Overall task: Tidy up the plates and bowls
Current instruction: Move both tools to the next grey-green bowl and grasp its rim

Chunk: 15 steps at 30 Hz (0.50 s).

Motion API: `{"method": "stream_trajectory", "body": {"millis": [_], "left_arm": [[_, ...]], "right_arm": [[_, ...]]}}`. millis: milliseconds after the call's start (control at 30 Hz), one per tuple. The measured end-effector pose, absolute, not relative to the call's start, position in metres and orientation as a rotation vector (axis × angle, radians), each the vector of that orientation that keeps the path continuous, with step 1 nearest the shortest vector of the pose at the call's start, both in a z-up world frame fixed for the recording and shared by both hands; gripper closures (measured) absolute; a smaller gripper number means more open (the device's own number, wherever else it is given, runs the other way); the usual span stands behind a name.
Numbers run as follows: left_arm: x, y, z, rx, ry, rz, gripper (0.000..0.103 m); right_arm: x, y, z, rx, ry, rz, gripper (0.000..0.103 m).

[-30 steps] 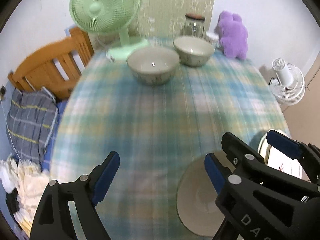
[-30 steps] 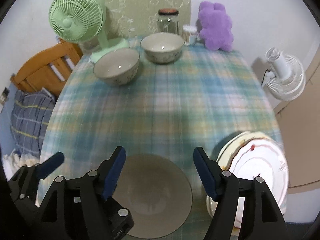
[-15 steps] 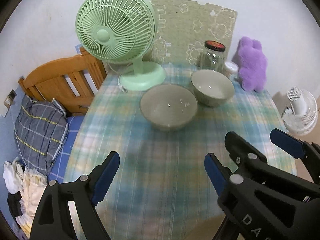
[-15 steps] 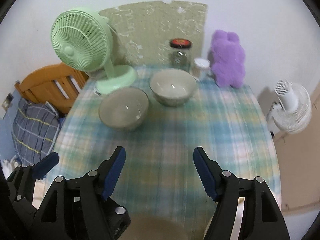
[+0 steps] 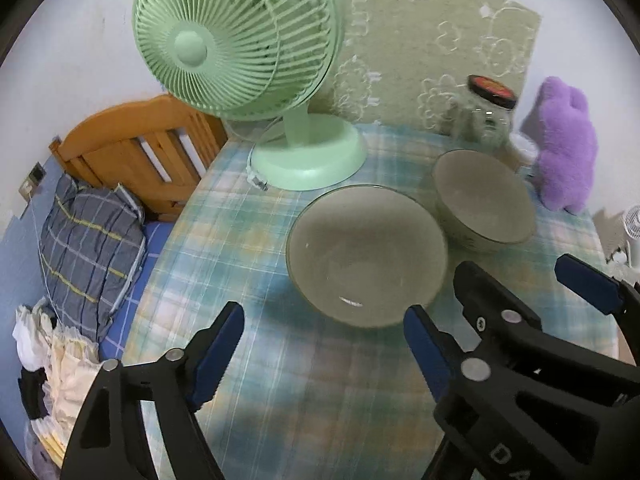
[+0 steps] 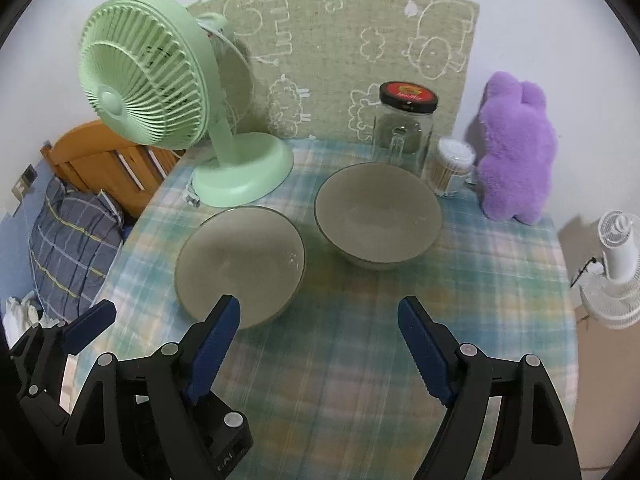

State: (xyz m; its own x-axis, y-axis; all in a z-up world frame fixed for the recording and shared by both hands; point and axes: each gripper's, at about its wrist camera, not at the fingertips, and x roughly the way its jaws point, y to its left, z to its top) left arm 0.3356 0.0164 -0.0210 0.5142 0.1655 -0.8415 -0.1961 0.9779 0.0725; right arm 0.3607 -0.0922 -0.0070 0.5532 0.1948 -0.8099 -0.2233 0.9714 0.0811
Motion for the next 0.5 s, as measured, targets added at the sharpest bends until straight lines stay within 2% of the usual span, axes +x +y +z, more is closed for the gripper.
{"method": "stream_trajectory", "body": {"millis": [167,233,333,500], "left_arm": [[0.357,0.026,-0.031,-0.053,1.006,0.249,0.026],[0.365,0.030,-0.035,-0.045,1.002,0.262,0.031],[0.374,0.036,-0.041,-0.052,1.011,0.274,0.036],[0.386,0.042,-0.055,-0.052,1.042,0.270,0.049]], "right_arm": [[0.387,-0.085,-0.018,-0.007,0.958,0.281,0.022],[0.396,-0.079,-0.021,-0.007,0.955,0.289,0.034],[0.408,-0.070,-0.029,-0.007,0.977,0.306,0.046],[0.420,-0.060,-0.044,-0.010,1.003,0.303,0.057]]}}
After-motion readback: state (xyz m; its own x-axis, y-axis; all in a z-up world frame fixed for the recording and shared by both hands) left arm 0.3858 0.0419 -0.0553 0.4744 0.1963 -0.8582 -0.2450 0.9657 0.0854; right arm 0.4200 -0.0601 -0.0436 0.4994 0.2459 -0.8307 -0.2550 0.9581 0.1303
